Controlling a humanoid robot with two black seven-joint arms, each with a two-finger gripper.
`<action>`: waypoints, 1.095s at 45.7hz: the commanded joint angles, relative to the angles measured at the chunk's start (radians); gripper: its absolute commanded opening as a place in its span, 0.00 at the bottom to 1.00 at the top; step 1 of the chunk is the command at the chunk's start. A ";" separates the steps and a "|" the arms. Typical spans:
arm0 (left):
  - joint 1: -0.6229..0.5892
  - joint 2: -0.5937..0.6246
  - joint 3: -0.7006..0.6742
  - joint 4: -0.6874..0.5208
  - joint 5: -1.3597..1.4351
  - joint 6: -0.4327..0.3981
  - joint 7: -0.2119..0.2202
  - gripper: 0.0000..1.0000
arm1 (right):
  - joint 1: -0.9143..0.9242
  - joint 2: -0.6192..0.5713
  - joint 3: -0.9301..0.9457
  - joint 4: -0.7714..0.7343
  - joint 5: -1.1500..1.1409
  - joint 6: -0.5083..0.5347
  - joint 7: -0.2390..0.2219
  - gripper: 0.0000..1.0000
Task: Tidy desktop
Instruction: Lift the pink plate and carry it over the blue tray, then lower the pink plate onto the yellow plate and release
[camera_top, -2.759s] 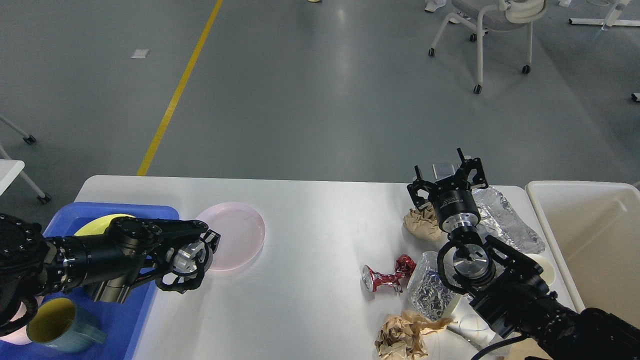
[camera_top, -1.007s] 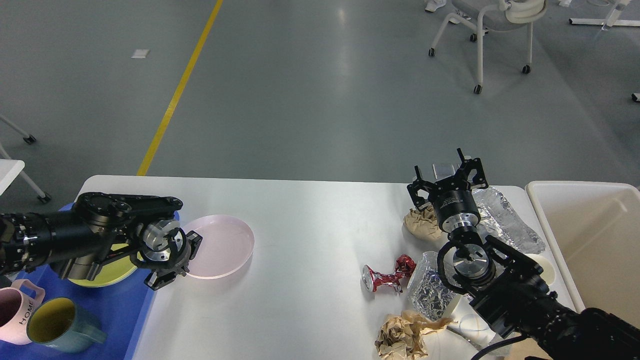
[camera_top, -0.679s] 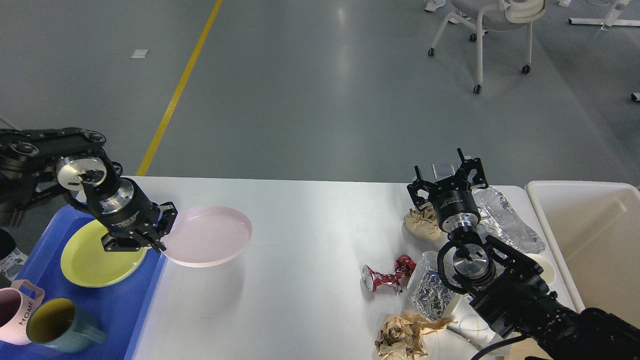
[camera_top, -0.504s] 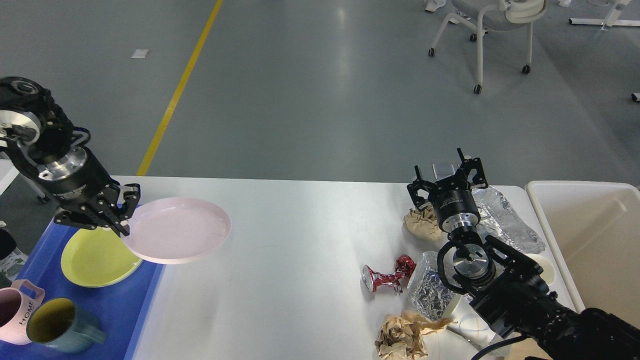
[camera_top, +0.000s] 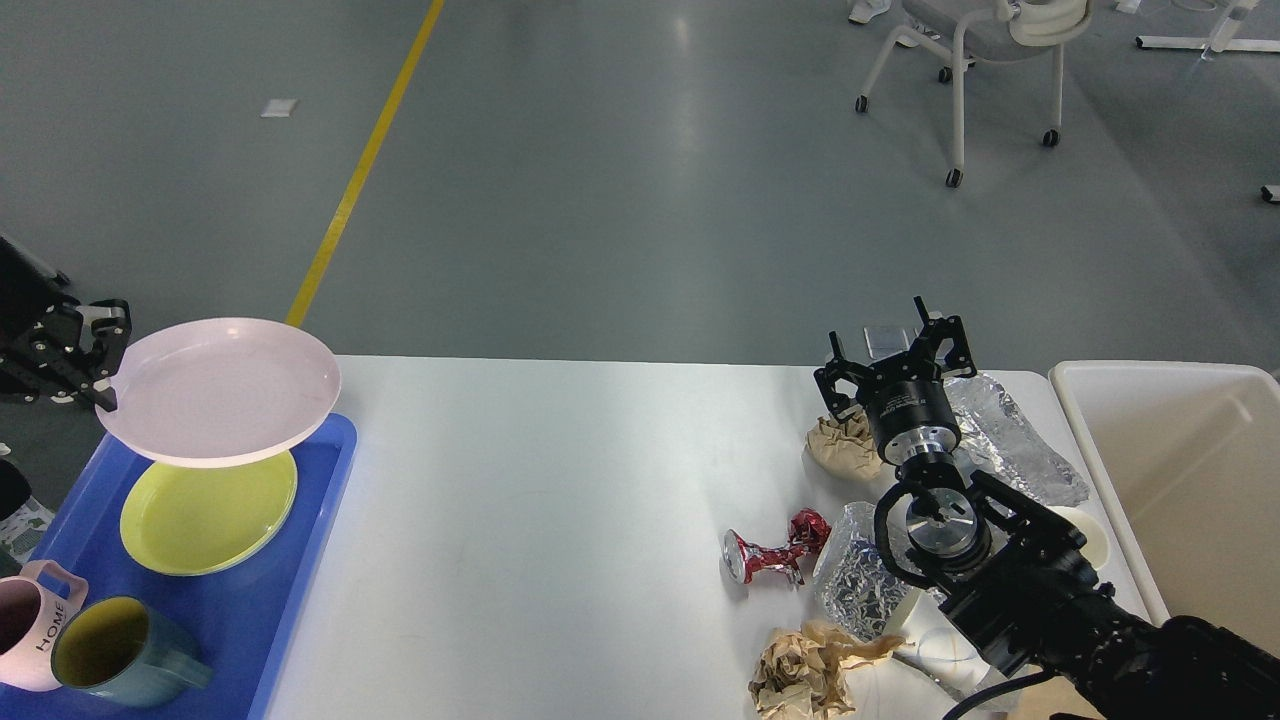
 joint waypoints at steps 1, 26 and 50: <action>0.099 -0.009 0.008 0.056 0.016 0.001 -0.001 0.01 | -0.001 -0.001 0.000 0.000 0.000 0.000 -0.001 1.00; 0.425 -0.126 0.000 0.165 0.022 0.523 -0.044 0.04 | -0.001 0.000 0.000 0.000 0.000 0.000 -0.001 1.00; 0.494 -0.199 -0.003 0.193 0.018 0.700 -0.125 0.06 | -0.001 0.000 0.000 0.000 0.000 0.000 -0.001 1.00</action>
